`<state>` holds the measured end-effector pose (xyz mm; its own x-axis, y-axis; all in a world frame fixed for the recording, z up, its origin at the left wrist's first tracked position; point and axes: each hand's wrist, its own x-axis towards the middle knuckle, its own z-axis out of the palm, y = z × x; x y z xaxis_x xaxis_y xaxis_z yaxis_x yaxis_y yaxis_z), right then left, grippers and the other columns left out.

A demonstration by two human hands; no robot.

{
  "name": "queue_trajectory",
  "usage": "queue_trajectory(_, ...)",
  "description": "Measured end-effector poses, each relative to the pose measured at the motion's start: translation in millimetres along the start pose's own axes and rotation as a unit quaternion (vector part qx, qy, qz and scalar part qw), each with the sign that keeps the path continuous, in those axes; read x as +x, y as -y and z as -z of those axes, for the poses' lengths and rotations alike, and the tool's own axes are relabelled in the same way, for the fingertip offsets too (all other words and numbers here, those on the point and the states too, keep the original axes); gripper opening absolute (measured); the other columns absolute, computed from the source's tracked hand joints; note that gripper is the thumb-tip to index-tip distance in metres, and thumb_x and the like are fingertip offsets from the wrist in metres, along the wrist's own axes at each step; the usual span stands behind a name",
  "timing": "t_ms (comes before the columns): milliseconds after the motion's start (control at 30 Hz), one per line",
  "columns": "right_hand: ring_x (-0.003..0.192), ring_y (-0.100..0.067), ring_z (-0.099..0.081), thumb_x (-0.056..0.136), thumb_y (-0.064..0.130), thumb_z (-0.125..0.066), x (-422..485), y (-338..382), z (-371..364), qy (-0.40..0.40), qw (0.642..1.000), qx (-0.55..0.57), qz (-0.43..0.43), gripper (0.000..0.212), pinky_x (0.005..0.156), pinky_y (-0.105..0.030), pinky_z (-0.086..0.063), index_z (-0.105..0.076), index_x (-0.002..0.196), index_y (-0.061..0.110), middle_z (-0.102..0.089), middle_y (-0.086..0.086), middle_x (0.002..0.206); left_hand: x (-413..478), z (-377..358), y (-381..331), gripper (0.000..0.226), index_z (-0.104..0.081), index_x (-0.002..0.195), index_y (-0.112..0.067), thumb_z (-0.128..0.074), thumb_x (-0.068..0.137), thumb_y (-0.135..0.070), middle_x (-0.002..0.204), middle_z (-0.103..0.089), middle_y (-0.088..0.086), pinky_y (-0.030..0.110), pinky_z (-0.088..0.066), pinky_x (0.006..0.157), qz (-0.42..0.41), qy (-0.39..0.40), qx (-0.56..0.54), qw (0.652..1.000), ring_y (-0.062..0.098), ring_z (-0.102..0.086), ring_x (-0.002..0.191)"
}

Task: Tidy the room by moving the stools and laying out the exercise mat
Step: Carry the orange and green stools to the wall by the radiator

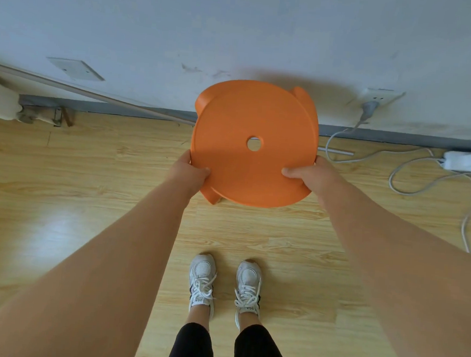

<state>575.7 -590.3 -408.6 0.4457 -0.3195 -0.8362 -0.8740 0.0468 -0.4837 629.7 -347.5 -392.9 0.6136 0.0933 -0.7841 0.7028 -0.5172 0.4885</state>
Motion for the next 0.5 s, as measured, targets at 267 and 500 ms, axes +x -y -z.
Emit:
queue_trajectory(267,0.126,-0.036,-0.041,0.086,0.023,-0.061,-43.8,42.4,-27.7,-0.162,0.892,-0.398,0.138,0.063,0.097,-0.045,-0.043,-0.032,0.141,0.013,-0.042,-0.015,0.137,-49.7,1.3,-8.0,0.049,-0.041,0.138,-0.015,-0.051,0.090,-0.020,0.126,-0.056,0.010,0.036,-0.045,0.081,-0.006,0.004,0.058,0.998,0.023,-0.052,0.096)
queue_trajectory(500,0.125,-0.033,-0.041,0.089,0.023,-0.055,-130.3,52.3,-57.1,-0.033,0.797,-0.557,0.232,0.063,0.094,-0.041,-0.039,-0.028,0.146,0.021,-0.040,-0.011,0.138,-132.1,35.5,9.2,0.068,-0.019,0.151,-0.016,-0.052,0.093,-0.031,0.150,-0.037,0.011,0.037,-0.039,0.095,0.003,-0.004,0.111,0.994,0.030,-0.043,0.130)
